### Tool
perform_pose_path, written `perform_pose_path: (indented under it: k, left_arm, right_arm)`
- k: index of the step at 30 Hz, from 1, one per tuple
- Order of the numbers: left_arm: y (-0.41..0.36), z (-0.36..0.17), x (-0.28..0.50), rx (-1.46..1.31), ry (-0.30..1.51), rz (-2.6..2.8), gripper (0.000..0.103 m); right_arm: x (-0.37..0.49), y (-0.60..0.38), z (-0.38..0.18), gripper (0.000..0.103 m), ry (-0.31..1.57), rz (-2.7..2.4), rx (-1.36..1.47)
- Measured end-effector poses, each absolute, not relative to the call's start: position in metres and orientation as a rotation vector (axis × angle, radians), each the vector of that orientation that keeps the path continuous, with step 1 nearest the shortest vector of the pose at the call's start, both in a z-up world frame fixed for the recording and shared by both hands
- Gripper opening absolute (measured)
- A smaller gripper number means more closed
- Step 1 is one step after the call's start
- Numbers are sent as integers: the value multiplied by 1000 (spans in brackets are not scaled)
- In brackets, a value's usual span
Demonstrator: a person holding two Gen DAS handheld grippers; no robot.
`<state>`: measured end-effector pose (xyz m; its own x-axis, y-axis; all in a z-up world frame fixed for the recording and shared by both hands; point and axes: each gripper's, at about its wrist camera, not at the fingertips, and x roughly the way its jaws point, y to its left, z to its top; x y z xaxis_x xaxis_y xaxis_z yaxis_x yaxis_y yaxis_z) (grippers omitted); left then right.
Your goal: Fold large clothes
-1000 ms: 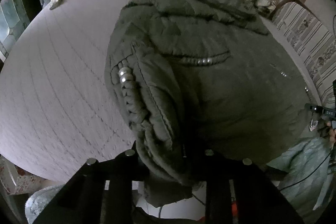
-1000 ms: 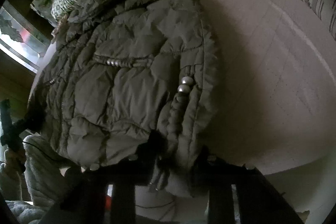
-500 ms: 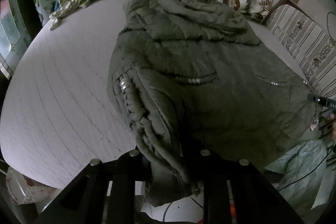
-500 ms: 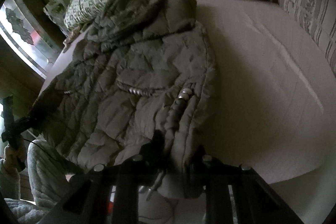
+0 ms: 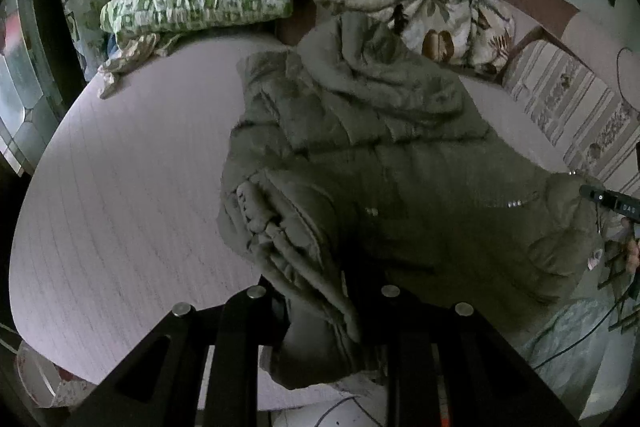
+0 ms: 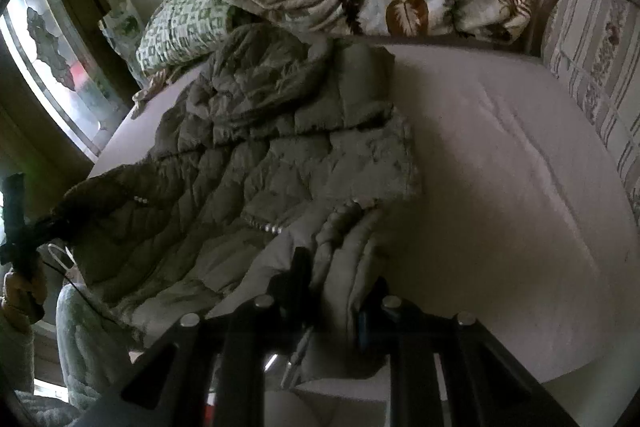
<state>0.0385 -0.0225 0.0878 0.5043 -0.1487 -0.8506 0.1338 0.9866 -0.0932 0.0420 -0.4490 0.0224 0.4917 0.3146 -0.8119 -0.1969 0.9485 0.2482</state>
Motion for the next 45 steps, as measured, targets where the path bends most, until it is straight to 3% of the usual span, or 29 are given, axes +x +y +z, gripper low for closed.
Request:
perform_pose_path:
  k: [26, 45]
  left_arm:
    - [-13, 133, 162, -87, 951, -96, 23]
    - [-13, 124, 267, -46, 962, -16, 23]
  right_arm:
    - [176, -436, 85, 19, 909, 279, 168]
    - [305, -412, 82, 19, 910, 196, 153]
